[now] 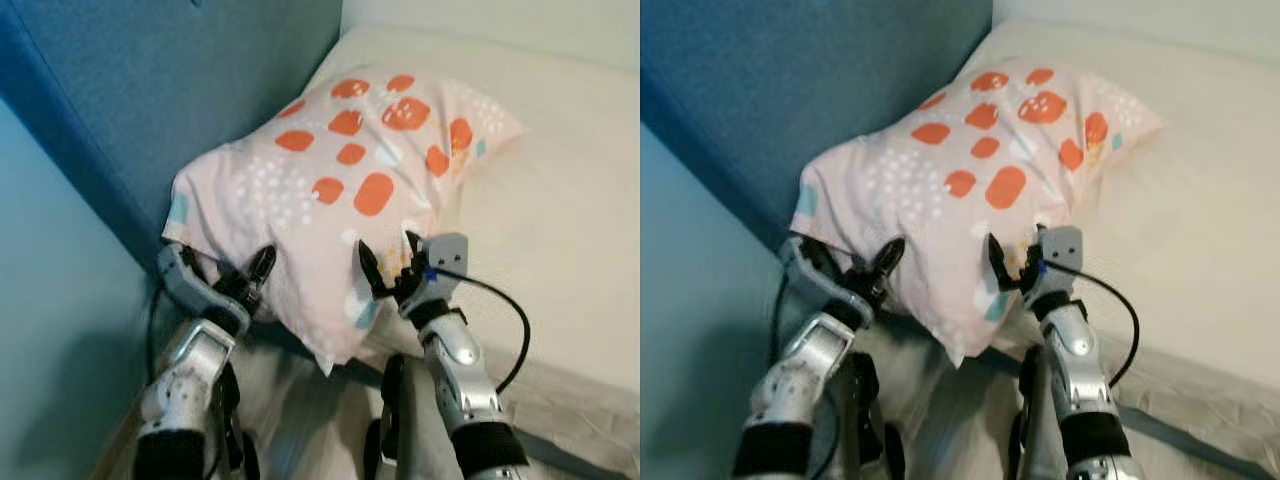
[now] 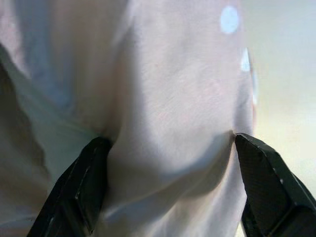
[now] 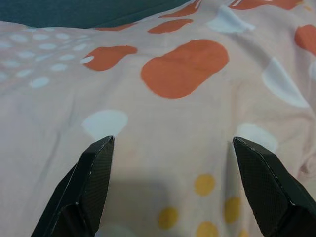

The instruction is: Clean up the room

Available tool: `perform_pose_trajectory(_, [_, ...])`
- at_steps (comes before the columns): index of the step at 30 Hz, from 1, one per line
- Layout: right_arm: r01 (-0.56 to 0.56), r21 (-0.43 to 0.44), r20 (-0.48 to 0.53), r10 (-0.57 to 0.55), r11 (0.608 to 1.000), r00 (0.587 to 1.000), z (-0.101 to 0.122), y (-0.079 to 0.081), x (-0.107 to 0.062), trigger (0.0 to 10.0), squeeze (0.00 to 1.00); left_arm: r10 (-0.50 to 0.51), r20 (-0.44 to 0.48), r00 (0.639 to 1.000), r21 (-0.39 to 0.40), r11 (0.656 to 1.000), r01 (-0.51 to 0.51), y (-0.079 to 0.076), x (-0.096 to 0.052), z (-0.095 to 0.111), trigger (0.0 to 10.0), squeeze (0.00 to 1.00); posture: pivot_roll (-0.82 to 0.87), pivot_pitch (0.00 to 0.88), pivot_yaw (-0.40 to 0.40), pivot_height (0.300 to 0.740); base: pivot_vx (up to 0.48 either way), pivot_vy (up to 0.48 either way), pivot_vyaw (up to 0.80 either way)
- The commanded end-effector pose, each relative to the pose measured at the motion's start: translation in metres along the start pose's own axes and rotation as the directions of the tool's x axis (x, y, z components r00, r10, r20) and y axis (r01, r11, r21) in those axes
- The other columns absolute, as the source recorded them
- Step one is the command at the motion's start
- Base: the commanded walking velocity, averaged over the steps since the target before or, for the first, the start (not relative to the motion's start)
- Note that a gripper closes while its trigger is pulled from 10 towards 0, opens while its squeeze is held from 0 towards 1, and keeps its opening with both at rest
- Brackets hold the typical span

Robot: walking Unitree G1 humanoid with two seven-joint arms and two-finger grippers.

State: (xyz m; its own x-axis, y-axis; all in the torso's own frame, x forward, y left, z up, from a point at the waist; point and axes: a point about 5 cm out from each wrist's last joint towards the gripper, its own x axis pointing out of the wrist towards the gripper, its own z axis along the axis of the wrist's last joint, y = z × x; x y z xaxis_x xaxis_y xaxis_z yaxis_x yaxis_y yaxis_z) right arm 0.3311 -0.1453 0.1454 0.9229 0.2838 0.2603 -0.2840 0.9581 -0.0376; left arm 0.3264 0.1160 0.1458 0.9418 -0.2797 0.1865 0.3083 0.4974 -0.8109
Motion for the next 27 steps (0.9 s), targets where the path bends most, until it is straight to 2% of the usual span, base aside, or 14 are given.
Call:
perform_pose_trajectory(1, [0.006,0.024,-0.028,-0.005,1.000,1.000,-0.007,0.001,-0.007,10.0,0.00,0.001,-0.047,0.999,-0.005,1.000,-0.001,0.003,-0.002,-0.011,10.0,1.00,0.08,0.344,0.001,0.541,0.000,0.000,0.00])
perform_pose_trajectory(3, [0.006,0.024,-0.028,-0.005,1.000,1.000,-0.007,0.001,-0.007,10.0,0.00,0.001,-0.047,0.999,-0.005,1.000,-0.001,0.003,-0.002,-0.011,10.0,1.00,0.08,0.344,0.001,0.541,0.000,0.000,0.00])
perform_pose_trajectory(5, [-0.010,0.026,-0.039,0.011,1.000,0.999,-0.008,0.004,-0.007,10.0,0.00,0.019,-0.106,0.994,0.087,0.996,-0.010,0.006,0.003,-0.022,10.0,1.00,0.08,0.342,0.000,0.541,0.000,0.000,0.00])
perform_pose_trajectory(6, [-0.010,0.026,-0.039,0.011,1.000,0.999,-0.008,0.004,-0.007,10.0,0.00,0.019,-0.106,0.994,0.087,0.996,-0.010,0.006,0.003,-0.022,10.0,1.00,0.08,0.342,0.000,0.541,0.000,0.000,0.00])
perform_pose_trajectory(8, [-0.025,0.027,-0.046,0.026,0.999,0.999,-0.008,0.007,-0.006,10.0,0.00,0.055,-0.139,0.989,0.166,0.986,-0.031,0.011,0.009,-0.031,10.0,0.98,0.07,0.341,-0.001,0.541,0.000,0.000,0.00])
perform_pose_trajectory(9, [-0.028,0.027,-0.046,0.029,0.999,0.998,-0.008,0.008,-0.006,10.0,0.00,0.065,-0.142,0.988,0.185,0.982,-0.038,0.012,0.012,-0.032,10.0,0.67,0.07,0.341,-0.001,0.541,0.000,0.000,0.00])
perform_pose_trajectory(11, [-0.028,0.027,-0.046,0.029,0.999,0.998,-0.008,0.008,-0.006,10.0,0.00,0.065,-0.142,0.988,0.185,0.982,-0.038,0.012,0.012,-0.032,10.0,0.67,0.07,0.341,-0.001,0.541,0.000,0.000,0.00])
perform_pose_trajectory(12, [-0.029,0.027,-0.047,0.031,0.999,0.998,-0.008,0.008,-0.006,10.0,0.00,0.067,-0.141,0.988,0.193,0.981,-0.039,0.012,0.015,-0.031,10.0,0.00,0.07,0.339,0.000,0.541,0.000,0.000,0.00])
perform_pose_trajectory(14, [-0.029,0.027,-0.047,0.031,0.999,0.998,-0.008,0.008,-0.006,10.0,0.00,0.067,-0.141,0.988,0.193,0.981,-0.039,0.012,0.015,-0.031,10.0,0.00,0.07,0.339,0.000,0.541,0.000,0.000,0.00])
perform_pose_trajectory(16, [-0.022,0.027,-0.047,0.023,0.999,0.999,-0.006,0.006,-0.005,10.0,0.00,0.039,-0.121,0.992,0.191,0.982,-0.015,0.003,0.027,-0.026,10.0,0.00,0.07,0.333,0.001,0.541,0.000,0.000,0.00])
perform_pose_trajectory(17, [-0.022,0.027,-0.047,0.023,0.999,0.999,-0.006,0.006,-0.005,10.0,0.00,0.039,-0.121,0.992,0.191,0.982,-0.015,0.003,0.027,-0.026,10.0,0.00,0.07,0.333,0.001,0.541,0.000,0.000,0.00])
perform_pose_trajectory(18, [-0.011,0.026,-0.049,0.013,1.000,0.999,-0.006,0.004,-0.005,10.0,0.00,0.032,-0.110,0.993,0.195,0.981,-0.010,0.000,0.032,-0.023,4.3,0.00,0.07,0.332,0.001,0.541,0.000,0.000,0.00])
perform_pose_trajectory(19, [-0.004,0.025,-0.051,0.005,1.000,0.999,-0.006,0.003,-0.005,10.0,0.00,0.030,-0.104,0.994,0.199,0.980,-0.008,-0.002,0.034,-0.022,0.0,0.00,0.07,0.332,0.002,0.541,0.000,0.000,0.00])
perform_pose_trajectory(27, [0.023,0.032,-0.057,-0.022,0.999,0.998,-0.007,-0.001,-0.005,10.0,0.00,0.006,-0.084,0.996,0.166,0.986,0.008,-0.001,0.036,-0.019,0.0,0.00,0.07,0.326,0.004,0.541,0.000,0.000,0.00])
